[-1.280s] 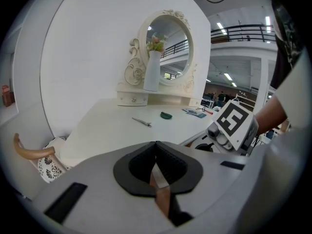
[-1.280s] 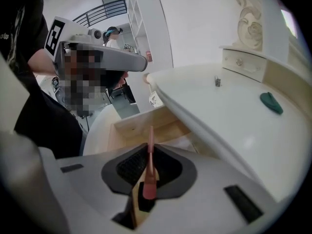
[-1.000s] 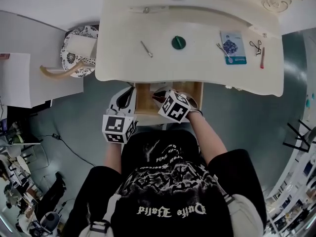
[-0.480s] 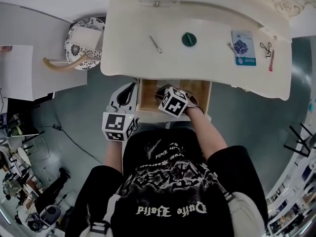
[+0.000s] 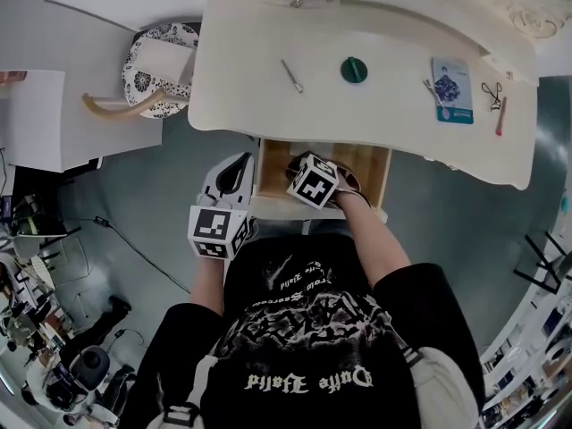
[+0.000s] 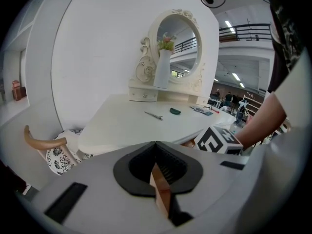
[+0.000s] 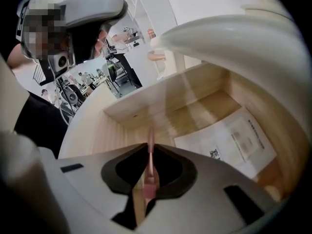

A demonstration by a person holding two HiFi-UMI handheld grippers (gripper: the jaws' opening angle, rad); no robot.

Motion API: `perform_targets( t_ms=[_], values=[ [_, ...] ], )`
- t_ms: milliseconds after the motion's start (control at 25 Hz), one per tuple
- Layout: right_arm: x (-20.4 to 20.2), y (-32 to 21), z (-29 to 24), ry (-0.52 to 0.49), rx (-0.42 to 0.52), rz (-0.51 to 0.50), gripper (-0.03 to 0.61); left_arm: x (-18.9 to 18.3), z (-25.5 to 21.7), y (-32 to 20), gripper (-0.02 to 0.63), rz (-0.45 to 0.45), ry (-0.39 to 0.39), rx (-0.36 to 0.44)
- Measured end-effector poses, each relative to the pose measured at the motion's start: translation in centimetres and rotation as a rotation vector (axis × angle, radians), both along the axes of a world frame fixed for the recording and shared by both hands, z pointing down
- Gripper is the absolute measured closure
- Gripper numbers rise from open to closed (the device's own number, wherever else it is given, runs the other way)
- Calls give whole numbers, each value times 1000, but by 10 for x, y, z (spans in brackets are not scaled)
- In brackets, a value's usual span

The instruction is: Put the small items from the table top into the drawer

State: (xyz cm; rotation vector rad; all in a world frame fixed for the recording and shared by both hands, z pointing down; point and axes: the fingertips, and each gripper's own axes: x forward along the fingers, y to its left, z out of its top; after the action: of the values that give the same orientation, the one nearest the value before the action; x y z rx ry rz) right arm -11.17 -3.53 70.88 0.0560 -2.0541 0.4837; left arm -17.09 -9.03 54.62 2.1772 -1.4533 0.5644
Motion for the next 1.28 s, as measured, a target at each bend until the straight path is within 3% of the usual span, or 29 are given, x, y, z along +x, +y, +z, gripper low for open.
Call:
perform_targets(
  t_ms=[680, 1280],
  values=[
    [0, -5, 14, 66, -48, 42, 526, -5, 2, 15, 598, -14, -2, -12],
    [12, -9, -2, 34, -99, 106, 483, -8, 2, 13, 598, -12, 12, 5]
  ],
)
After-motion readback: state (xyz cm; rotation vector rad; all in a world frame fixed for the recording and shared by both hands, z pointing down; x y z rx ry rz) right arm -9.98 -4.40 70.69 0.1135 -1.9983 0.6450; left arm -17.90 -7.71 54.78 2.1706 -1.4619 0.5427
